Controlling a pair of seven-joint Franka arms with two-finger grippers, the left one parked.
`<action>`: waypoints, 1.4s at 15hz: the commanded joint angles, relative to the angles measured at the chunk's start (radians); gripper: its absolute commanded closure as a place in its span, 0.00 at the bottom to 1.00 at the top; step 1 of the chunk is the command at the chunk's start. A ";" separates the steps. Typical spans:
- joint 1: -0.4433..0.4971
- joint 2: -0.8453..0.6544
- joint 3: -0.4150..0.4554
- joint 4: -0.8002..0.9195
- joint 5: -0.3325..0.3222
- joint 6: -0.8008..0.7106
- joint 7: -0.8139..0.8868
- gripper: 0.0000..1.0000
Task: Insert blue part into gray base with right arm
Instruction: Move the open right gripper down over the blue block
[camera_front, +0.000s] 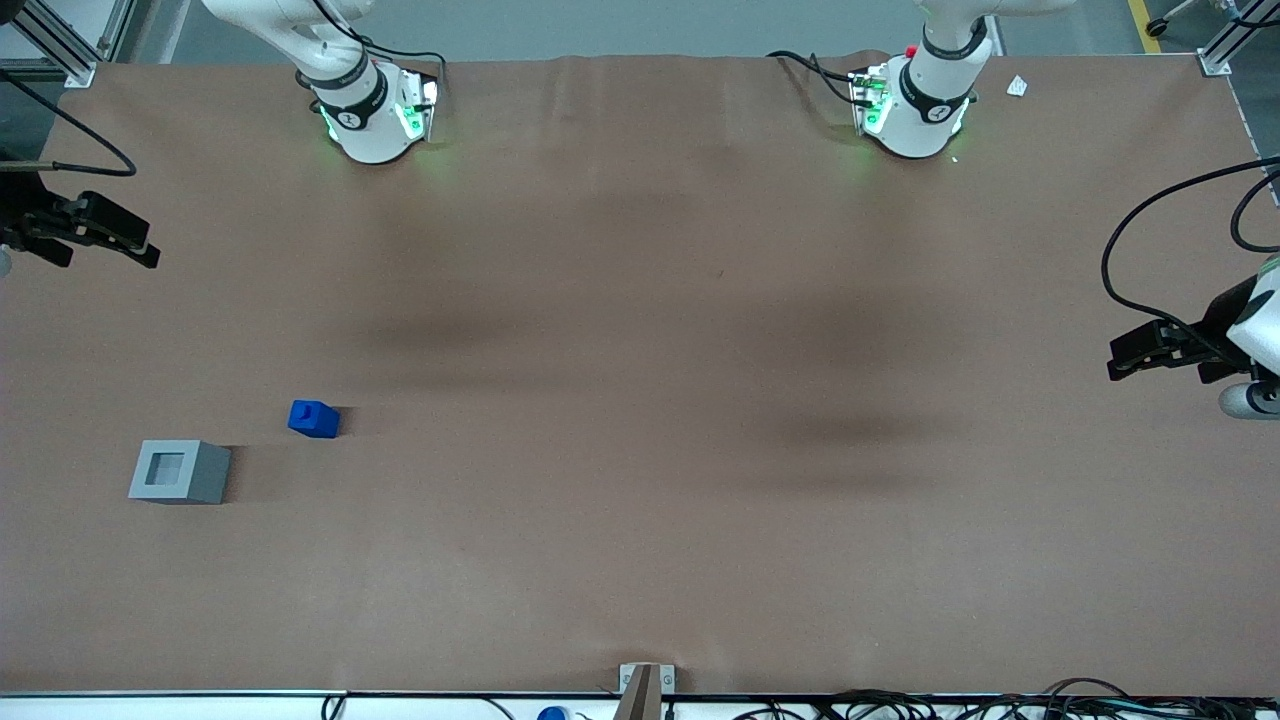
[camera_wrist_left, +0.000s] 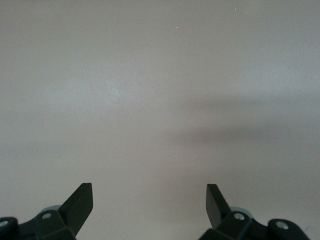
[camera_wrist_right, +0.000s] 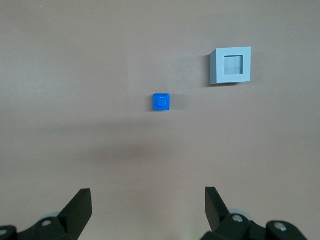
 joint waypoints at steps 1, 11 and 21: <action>-0.007 -0.045 0.005 -0.050 0.007 0.003 -0.002 0.00; -0.006 0.024 0.007 0.061 0.001 0.015 0.009 0.00; -0.024 0.113 0.005 -0.065 0.004 0.141 0.009 0.00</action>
